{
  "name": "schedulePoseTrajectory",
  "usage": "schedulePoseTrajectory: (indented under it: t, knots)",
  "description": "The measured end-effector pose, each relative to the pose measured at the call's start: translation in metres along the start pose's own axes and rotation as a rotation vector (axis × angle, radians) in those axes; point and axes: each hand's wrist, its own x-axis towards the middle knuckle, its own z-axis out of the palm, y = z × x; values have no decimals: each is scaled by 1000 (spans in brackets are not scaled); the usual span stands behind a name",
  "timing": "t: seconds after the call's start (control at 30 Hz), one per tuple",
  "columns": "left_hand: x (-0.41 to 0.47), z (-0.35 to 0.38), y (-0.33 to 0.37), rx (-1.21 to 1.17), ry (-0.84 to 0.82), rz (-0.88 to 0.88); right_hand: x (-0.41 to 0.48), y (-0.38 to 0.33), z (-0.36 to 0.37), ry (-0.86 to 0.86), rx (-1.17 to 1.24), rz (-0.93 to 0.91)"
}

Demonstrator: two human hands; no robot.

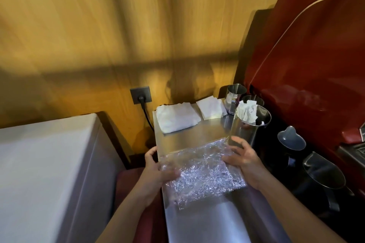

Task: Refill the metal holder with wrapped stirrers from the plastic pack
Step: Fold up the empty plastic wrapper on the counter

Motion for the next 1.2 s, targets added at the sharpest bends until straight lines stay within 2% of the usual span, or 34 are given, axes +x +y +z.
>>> schedulePoseTrajectory:
  t: [0.1,0.23,0.3,0.43,0.6,0.7,0.77,0.87,0.97,1.07,1.13,1.2]
  knots:
    - [4,-3,-7,-90,45,-130,3,7,1,66,-16,74]
    - [-1,-5,-12,-21,-88,-235,12,12,0,73,-244,77]
    - [-4,-5,-15,-55,-175,-266,19,3,-4,-18,-350,78]
    - [-2,-3,-17,-25,-318,-230,33,-25,-4,-312,-517,74]
    - [9,-7,-12,-292,-303,-255,49,-58,14,-440,-672,50]
    - [17,-23,-5,-464,-427,-214,54,-72,20,-533,-781,88]
    - [22,-26,3,-454,-459,-197,57,-70,23,-574,-833,100]
    - [24,-10,4,-183,-415,-200,60,-58,30,-590,-788,104]
    - [23,18,-5,-38,-376,-102,65,-45,40,-592,-798,99]
    - [26,31,-13,102,-236,22,72,-38,46,-613,-792,118]
    - [28,32,-17,101,-146,27,75,-35,43,-590,-755,120]
    - [29,29,-20,2,-45,11,76,-33,36,-514,-670,129]
